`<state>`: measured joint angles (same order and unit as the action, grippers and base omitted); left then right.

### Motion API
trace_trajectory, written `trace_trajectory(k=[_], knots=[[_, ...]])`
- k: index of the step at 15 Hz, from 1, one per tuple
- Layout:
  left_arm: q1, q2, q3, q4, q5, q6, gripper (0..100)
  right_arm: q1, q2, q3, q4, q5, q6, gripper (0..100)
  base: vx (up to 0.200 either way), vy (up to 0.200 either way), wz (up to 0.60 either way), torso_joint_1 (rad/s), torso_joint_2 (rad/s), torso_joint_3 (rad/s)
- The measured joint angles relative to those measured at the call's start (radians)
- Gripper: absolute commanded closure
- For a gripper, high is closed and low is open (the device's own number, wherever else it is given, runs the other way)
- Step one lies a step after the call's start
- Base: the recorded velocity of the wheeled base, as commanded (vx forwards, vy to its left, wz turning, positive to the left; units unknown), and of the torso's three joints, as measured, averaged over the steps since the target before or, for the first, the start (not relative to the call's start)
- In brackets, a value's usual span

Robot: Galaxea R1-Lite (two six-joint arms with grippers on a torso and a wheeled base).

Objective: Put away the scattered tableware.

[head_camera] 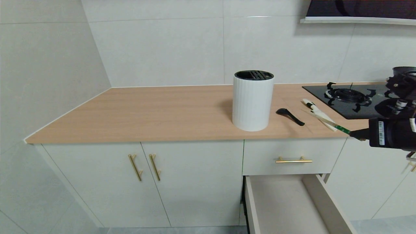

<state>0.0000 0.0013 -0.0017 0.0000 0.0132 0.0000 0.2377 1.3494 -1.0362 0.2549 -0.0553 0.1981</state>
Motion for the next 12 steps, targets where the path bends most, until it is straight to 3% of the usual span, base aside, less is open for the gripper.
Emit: trace_trajectory(k=[4,12], knots=[[0.000,0.000,0.000,0.000,0.000,0.000,0,0.002,-0.125,0.058,0.018,0.125,-0.093,100,0.000,0.000,0.00,0.000,0.00,0.000],[0.000,0.000,0.000,0.000,0.000,0.000,0,0.064,-0.158,0.136,0.011,0.163,-0.176,100,0.000,0.000,0.00,0.000,0.00,0.000]])
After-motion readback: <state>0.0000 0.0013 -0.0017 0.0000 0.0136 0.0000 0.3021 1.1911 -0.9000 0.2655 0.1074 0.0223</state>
